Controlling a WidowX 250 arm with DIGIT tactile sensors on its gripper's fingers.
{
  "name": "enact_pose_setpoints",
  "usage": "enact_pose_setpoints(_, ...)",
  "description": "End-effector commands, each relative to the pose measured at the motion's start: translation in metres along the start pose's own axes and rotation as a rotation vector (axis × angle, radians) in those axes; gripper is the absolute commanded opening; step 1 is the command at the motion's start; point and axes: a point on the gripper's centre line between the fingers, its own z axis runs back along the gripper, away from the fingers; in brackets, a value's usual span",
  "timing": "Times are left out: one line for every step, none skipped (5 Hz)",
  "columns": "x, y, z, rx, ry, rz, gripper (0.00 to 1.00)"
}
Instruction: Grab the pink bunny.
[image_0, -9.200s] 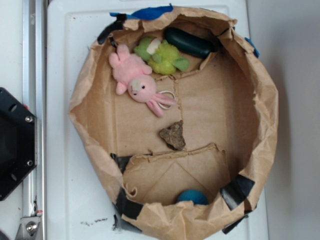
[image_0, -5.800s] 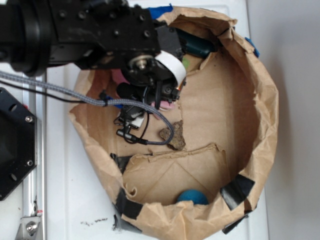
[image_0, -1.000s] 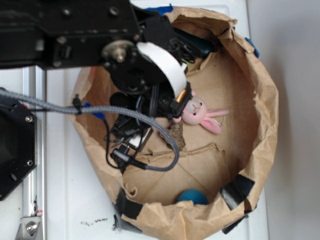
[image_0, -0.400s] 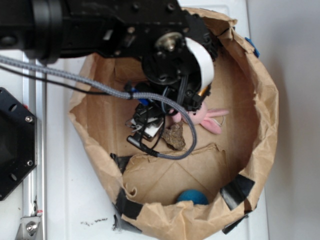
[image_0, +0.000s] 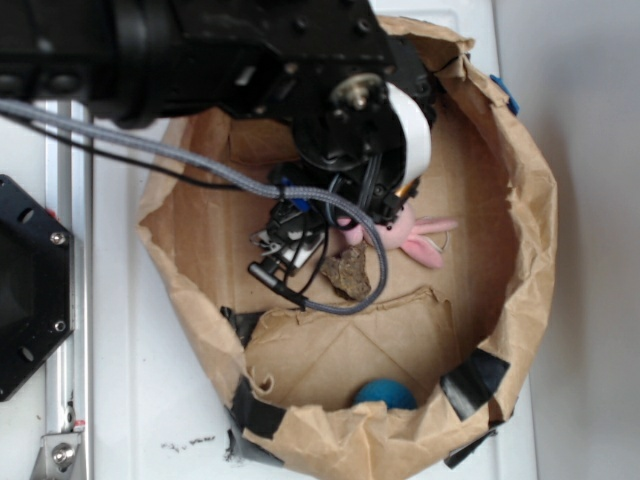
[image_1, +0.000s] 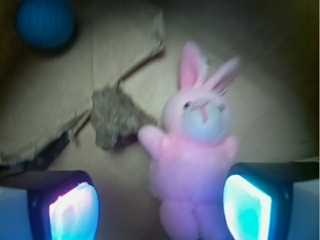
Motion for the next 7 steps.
enact_pose_setpoints(-0.007, 0.020, -0.002, 0.073, 0.010, -0.008, 1.00)
enact_pose_setpoints(-0.008, 0.022, -0.015, 0.076, 0.028, -0.026, 1.00)
enact_pose_setpoints(-0.002, 0.026, -0.015, 0.069, 0.009, -0.016, 1.00)
enact_pose_setpoints(0.005, 0.024, -0.013, 0.059, 0.006, -0.012, 1.00)
enact_pose_setpoints(0.011, 0.018, -0.018, 0.039, 0.018, -0.015, 1.00)
enact_pose_setpoints(0.013, 0.014, -0.018, 0.012, 0.010, -0.012, 1.00)
enact_pose_setpoints(0.011, 0.013, -0.017, 0.014, -0.004, 0.002, 0.00)
